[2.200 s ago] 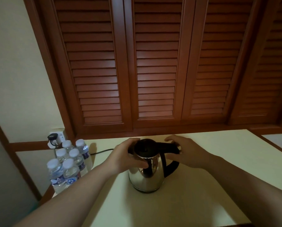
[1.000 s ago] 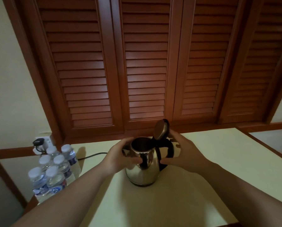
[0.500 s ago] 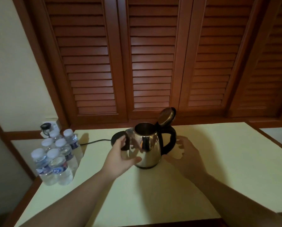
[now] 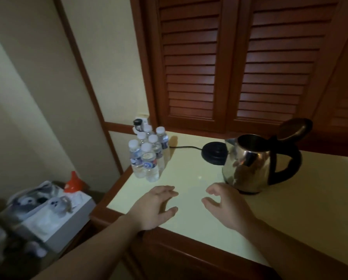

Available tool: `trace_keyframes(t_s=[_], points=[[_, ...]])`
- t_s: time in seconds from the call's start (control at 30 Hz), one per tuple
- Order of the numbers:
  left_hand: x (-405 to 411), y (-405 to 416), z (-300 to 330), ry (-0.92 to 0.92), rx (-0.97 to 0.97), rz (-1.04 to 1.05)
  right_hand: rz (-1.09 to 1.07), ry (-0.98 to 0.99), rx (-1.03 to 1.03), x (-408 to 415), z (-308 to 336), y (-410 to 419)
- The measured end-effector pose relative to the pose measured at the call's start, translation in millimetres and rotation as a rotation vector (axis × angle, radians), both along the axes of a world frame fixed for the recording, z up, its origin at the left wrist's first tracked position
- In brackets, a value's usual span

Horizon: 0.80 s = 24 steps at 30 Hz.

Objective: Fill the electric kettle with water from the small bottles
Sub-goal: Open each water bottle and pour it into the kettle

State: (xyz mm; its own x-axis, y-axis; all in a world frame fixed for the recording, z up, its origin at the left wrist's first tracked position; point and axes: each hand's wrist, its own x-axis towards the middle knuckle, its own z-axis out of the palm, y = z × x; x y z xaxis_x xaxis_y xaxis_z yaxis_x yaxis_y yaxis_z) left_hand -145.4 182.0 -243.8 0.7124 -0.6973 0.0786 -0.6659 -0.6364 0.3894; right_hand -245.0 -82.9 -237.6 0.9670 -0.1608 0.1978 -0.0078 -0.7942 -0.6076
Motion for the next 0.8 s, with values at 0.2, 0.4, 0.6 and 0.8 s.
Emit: trace_keyframes(t_s=[0.2,0.4,0.6,0.8], points=[[24.7,67.4,7.6,0.003,0.061,-0.010,0.018,0.006,0.002,49.4,30.4,51.6],[39.2,78.5,0.3,0.013,-0.029,-0.015,-0.013,-0.086,0.013,100.6,64.8,108.7],[45.9,77.8,-5.0,0.000,-0.070,-0.051,0.040,-0.192,-0.055,129.8,98.1,145.7],[47.5,76.5,-7.9,-0.027,-0.082,-0.052,0.067,0.009,-0.224,126.7,127.0,152.6]])
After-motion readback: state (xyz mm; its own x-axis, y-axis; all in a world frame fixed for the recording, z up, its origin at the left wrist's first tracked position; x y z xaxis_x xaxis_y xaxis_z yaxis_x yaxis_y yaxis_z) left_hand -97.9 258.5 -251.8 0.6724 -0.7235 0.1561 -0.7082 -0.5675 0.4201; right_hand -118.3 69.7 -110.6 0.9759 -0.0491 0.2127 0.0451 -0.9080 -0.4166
